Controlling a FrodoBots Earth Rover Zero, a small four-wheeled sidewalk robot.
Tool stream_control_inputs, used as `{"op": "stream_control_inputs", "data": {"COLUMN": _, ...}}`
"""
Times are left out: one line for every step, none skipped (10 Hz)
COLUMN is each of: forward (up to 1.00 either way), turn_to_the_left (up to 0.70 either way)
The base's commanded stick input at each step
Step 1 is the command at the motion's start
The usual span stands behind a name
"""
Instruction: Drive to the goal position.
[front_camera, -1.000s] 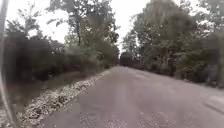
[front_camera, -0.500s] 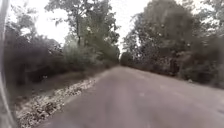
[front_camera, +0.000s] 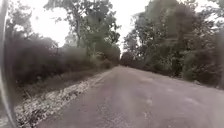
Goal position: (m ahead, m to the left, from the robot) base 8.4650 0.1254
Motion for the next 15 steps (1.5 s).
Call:
{"op": "stream_control_inputs", "data": {"forward": 0.70, "turn_to_the_left": 0.00}}
{"op": "stream_control_inputs", "data": {"forward": 0.70, "turn_to_the_left": 0.00}}
{"op": "stream_control_inputs", "data": {"forward": 0.70, "turn_to_the_left": 0.00}}
{"op": "stream_control_inputs", "data": {"forward": 0.70, "turn_to_the_left": 0.00}}
{"op": "stream_control_inputs", "data": {"forward": 0.70, "turn_to_the_left": 0.00}}
{"op": "stream_control_inputs", "data": {"forward": 0.70, "turn_to_the_left": 0.00}}
{"op": "stream_control_inputs", "data": {"forward": 0.70, "turn_to_the_left": 0.00}}
{"op": "stream_control_inputs", "data": {"forward": 0.70, "turn_to_the_left": 0.00}}
{"op": "stream_control_inputs", "data": {"forward": 0.70, "turn_to_the_left": 0.00}}
{"op": "stream_control_inputs", "data": {"forward": 0.70, "turn_to_the_left": 0.00}}
{"op": "stream_control_inputs", "data": {"forward": 0.70, "turn_to_the_left": 0.00}}
{"op": "stream_control_inputs", "data": {"forward": 0.70, "turn_to_the_left": 0.00}}
{"op": "stream_control_inputs", "data": {"forward": 0.70, "turn_to_the_left": 0.00}}
{"op": "stream_control_inputs", "data": {"forward": 0.70, "turn_to_the_left": 0.00}}
{"op": "stream_control_inputs", "data": {"forward": 0.70, "turn_to_the_left": 0.00}}
